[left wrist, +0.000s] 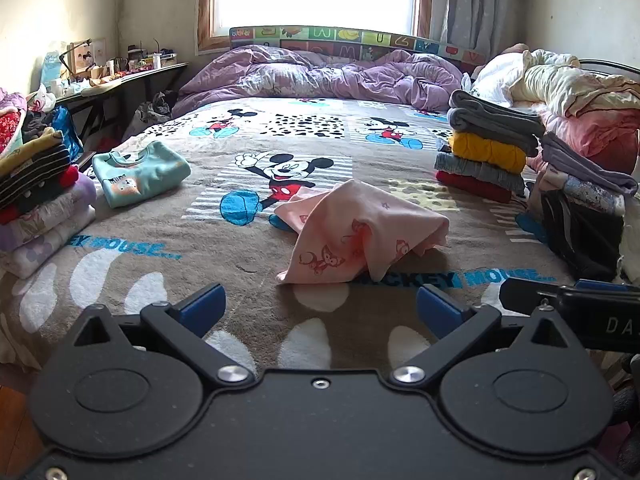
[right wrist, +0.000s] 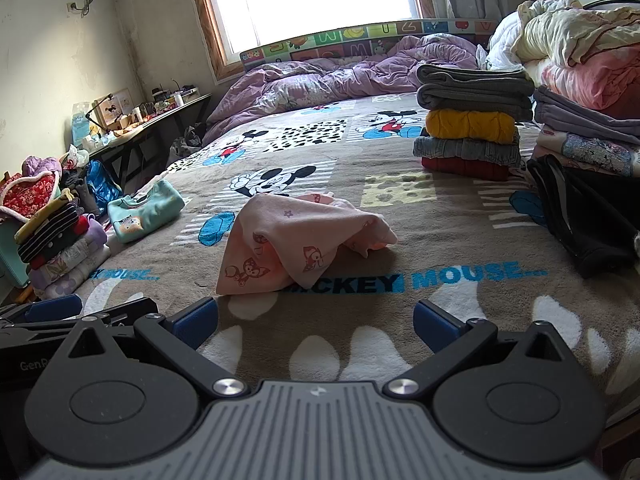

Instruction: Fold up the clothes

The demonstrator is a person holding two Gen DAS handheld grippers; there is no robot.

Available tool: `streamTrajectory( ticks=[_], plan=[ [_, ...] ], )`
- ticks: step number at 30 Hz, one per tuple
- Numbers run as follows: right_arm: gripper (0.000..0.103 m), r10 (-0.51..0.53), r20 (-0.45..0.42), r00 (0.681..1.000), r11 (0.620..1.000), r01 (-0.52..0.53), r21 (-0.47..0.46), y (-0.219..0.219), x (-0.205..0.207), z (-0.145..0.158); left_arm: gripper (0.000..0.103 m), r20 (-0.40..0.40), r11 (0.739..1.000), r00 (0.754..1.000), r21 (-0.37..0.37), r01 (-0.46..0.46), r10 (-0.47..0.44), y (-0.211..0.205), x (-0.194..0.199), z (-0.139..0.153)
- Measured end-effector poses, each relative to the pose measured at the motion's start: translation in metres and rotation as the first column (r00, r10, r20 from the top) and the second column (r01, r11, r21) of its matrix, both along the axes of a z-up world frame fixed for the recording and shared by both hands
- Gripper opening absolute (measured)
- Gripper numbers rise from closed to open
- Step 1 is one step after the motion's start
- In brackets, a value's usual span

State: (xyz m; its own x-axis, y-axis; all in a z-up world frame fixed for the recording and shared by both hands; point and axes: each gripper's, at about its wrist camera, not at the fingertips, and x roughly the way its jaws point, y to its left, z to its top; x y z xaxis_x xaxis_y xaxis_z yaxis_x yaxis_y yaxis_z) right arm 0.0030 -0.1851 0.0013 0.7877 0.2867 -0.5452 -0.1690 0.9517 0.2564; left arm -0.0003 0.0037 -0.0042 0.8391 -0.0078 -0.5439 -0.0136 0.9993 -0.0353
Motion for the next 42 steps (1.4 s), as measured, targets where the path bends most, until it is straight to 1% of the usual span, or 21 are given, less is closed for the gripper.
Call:
streamTrajectory(
  ticks=[11, 17, 23, 26, 29, 30, 31, 33, 35, 38, 42],
  plan=[
    [0.103, 0.002, -0.008, 1.000, 1.000, -0.002, 0.006, 0.000, 0.002, -0.003, 0.103, -0.010, 1.000, 1.000, 0.004, 0.000, 0.000, -0.001, 0.004, -0.003],
    [0.103, 0.008, -0.003, 1.000, 1.000, -0.008, 0.018, -0.004, 0.007, -0.006, 0.103, -0.019, 1.000, 1.000, -0.012, 0.007, -0.007, -0.004, 0.012, -0.007],
    [0.103, 0.004, -0.017, 1.000, 0.998, -0.003, 0.058, -0.012, 0.022, -0.015, 0.103, -0.040, 0.999, 0.999, -0.045, 0.028, -0.030, -0.008, 0.027, -0.019],
    [0.103, 0.012, -0.023, 1.000, 0.994, -0.009, 0.106, -0.020, 0.032, -0.025, 0.103, -0.037, 0.998, 0.999, -0.050, 0.035, -0.037, -0.009, 0.036, -0.029],
    [0.103, 0.019, -0.016, 1.000, 0.990, -0.016, 0.141, -0.027, 0.045, -0.036, 0.103, 0.001, 0.998, 0.999, -0.038, 0.044, -0.044, -0.012, 0.041, -0.038],
    [0.103, 0.024, -0.011, 1.000, 0.989, -0.022, 0.150, -0.028, 0.050, -0.040, 0.103, 0.000, 0.999, 0.999, -0.033, 0.042, -0.042, -0.012, 0.044, -0.042],
    [0.103, 0.030, -0.005, 1.000, 0.988, -0.029, 0.154, -0.030, 0.055, -0.045, 0.103, -0.004, 0.999, 0.999, -0.030, 0.041, -0.041, -0.013, 0.048, -0.045],
    [0.103, 0.042, 0.001, 0.999, 0.985, -0.041, 0.165, -0.033, 0.067, -0.054, 0.103, -0.043, 0.998, 0.998, -0.035, 0.050, -0.051, -0.012, 0.057, -0.052],
    [0.103, 0.055, -0.004, 0.998, 0.980, -0.054, 0.194, -0.037, 0.079, -0.064, 0.103, -0.082, 0.997, 0.995, -0.054, 0.047, -0.051, -0.009, 0.067, -0.058],
    [0.103, 0.048, 0.003, 0.999, 0.968, -0.047, 0.248, -0.045, 0.097, -0.080, 0.103, -0.095, 0.996, 0.994, -0.070, 0.055, -0.061, -0.006, 0.076, -0.064],
    [0.103, 0.040, 0.001, 0.999, 0.943, -0.038, 0.330, -0.061, 0.124, -0.102, 0.103, -0.084, 0.997, 0.995, -0.046, 0.057, -0.060, -0.009, 0.086, -0.069]
  ],
)
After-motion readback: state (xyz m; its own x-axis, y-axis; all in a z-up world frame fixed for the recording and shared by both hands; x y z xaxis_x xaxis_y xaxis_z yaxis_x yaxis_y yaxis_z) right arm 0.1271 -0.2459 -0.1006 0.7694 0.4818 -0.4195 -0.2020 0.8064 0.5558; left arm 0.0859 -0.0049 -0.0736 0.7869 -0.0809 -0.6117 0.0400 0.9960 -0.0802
